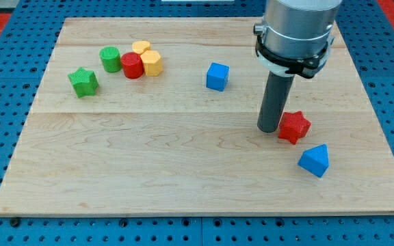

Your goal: Push the blue cube closer to the red star

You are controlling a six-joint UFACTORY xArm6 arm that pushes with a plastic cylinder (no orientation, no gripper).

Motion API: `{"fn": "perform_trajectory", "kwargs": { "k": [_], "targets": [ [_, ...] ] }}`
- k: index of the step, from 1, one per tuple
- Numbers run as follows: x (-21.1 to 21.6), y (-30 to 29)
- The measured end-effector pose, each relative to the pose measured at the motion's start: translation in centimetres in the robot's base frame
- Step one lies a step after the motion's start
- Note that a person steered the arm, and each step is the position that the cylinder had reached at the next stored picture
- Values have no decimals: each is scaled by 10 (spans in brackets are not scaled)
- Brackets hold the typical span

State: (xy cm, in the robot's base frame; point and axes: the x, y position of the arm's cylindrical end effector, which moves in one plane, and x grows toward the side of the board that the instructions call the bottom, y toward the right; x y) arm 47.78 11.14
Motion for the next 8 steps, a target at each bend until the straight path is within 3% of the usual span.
{"fn": "perform_trajectory", "kwargs": {
  "k": [1,2,4,5,7,8],
  "targets": [
    [0,26],
    [-6,-7],
    [-55,-235],
    [-94,-275],
    [-113,-47],
    [-113,17]
  ]
}}
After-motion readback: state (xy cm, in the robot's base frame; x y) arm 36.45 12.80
